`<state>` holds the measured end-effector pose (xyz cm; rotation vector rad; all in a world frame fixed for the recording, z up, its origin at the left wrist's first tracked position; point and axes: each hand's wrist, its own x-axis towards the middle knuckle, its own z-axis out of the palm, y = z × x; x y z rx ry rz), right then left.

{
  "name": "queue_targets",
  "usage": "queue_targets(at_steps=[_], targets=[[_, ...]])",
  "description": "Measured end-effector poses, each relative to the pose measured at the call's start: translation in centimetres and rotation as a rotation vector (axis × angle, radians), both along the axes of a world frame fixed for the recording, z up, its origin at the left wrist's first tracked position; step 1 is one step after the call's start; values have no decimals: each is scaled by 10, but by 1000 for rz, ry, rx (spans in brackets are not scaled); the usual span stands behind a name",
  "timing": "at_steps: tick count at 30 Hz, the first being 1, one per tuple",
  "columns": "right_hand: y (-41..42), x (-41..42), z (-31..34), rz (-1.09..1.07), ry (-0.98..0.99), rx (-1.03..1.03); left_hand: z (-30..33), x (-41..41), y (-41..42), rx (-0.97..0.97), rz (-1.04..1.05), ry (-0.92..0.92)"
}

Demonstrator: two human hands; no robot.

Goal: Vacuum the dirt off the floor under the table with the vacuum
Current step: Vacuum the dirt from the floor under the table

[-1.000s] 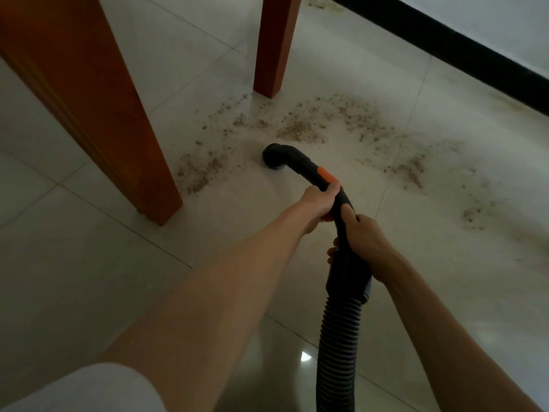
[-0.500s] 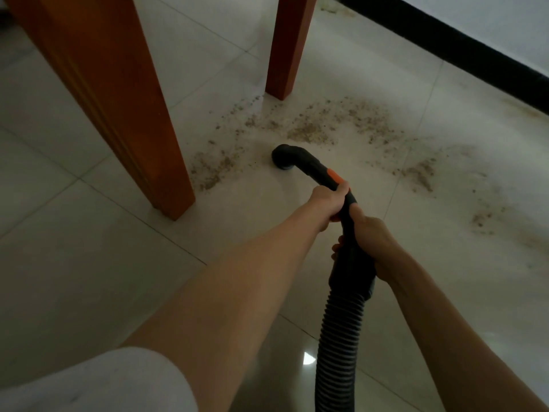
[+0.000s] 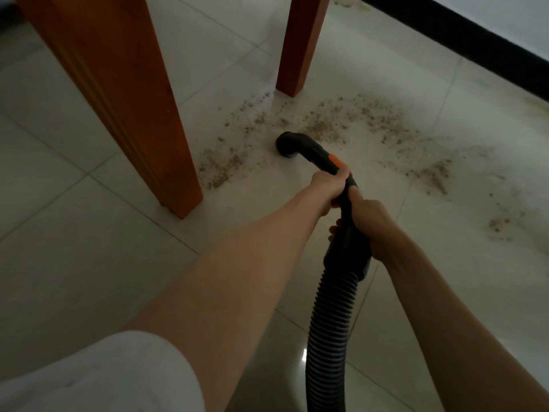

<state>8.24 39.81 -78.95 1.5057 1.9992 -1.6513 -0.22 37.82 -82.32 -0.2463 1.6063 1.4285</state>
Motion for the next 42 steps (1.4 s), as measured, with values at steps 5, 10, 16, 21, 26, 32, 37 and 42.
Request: queue_targets(at_steps=[5, 10, 16, 21, 26, 32, 37, 42], targets=[[5, 14, 11, 25, -19, -36, 3, 12, 1, 26, 10, -42], [5, 26, 18, 71, -58, -34, 7, 23, -4, 28, 11, -69], [4, 28, 21, 130, -93, -20, 11, 31, -12, -29, 89, -37], [-8, 19, 15, 96, -61, 35, 17, 24, -20, -12, 85, -59], [-11, 10, 14, 111, -59, 93, 23, 18, -26, 35, 130, -87], [-9, 13, 21, 152, -89, 82, 20, 25, -27, 41, 165, -60], [-12, 16, 27, 188, -102, 56, 14, 33, -28, 28, 221, -31], [-16, 18, 30, 220, -106, 30, 12, 39, -36, 5, 269, -4]])
